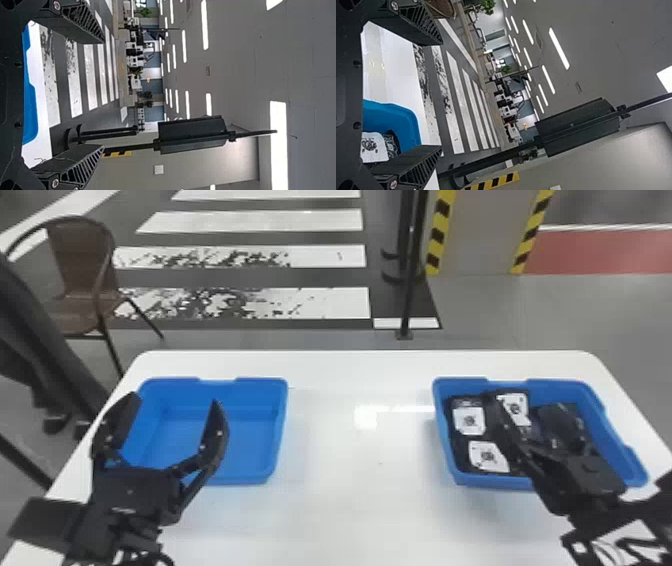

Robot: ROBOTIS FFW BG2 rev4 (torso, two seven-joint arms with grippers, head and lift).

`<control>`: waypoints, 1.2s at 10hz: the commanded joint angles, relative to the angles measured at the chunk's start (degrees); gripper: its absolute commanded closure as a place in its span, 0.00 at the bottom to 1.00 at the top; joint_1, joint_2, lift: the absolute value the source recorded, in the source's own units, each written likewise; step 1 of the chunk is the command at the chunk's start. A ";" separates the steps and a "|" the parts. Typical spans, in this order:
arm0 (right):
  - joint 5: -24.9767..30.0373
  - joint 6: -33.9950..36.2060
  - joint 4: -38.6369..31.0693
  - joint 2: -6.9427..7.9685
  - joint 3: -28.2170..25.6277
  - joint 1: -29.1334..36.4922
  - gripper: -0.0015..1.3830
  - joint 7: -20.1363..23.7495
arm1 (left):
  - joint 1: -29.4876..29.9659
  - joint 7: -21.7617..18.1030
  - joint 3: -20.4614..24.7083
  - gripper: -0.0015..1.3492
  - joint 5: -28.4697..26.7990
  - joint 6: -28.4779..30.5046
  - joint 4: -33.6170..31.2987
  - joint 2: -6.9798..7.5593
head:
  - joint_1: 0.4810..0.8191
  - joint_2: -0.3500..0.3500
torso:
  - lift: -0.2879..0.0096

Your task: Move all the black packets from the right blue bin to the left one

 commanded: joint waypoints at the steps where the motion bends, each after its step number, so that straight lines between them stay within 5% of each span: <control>1: -0.11 0.32 -0.03 0.00 0.00 -0.09 0.06 0.00 | 0.00 0.00 0.00 0.07 -0.06 0.00 -0.01 -0.01 | 0.63 0.57 | 0.50; 8: 1.49 2.29 -2.00 -0.09 -0.46 -0.51 0.06 0.00 | 0.00 0.00 0.11 0.07 -0.06 -0.28 -0.01 0.08 | 0.63 0.57 | 0.50; 12: 13.83 30.70 -11.14 -3.78 -8.11 -11.62 0.06 12.22 | -0.14 0.00 0.00 0.08 0.06 0.00 -0.01 0.08 | 0.63 0.56 | 0.50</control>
